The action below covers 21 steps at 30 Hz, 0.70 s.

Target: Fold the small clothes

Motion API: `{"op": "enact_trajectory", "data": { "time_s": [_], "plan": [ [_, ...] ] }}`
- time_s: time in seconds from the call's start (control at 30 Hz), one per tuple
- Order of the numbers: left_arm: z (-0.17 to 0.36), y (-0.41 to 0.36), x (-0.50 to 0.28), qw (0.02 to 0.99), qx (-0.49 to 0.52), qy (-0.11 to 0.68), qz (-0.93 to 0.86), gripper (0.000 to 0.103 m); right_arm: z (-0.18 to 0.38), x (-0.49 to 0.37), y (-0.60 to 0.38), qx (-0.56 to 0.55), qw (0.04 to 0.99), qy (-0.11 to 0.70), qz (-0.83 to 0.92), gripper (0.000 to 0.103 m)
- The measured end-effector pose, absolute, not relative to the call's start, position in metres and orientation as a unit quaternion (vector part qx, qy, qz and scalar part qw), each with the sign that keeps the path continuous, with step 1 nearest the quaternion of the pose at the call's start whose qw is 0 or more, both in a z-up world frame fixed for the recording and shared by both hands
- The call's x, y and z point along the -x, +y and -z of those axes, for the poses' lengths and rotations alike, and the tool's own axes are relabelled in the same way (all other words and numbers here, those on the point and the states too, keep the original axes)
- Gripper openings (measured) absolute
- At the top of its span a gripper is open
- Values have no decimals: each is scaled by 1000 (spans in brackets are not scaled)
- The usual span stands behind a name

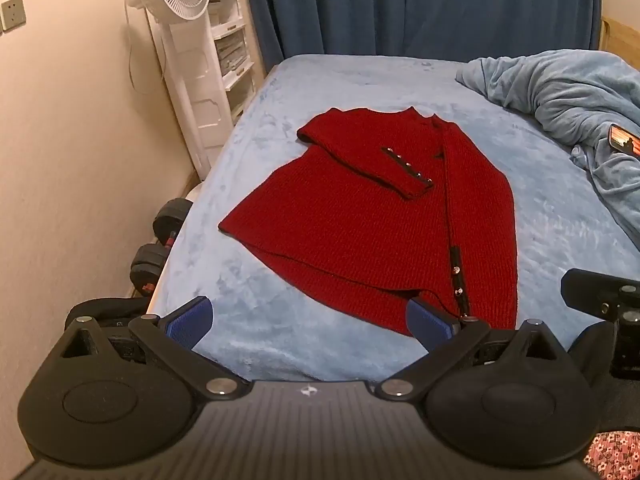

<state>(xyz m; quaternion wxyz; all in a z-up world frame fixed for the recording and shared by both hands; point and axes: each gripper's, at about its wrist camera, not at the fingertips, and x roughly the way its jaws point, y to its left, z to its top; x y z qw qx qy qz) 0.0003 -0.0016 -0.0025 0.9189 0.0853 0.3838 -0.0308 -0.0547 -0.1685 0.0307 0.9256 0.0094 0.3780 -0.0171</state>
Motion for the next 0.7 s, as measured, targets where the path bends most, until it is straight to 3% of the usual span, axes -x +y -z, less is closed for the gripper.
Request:
{"op": "enact_trajectory", "data": {
  "time_s": [0.7],
  "plan": [
    [3, -2, 0, 919, -90, 383, 31, 103, -22, 54, -168, -9, 920, 391, 18, 101]
  ]
}}
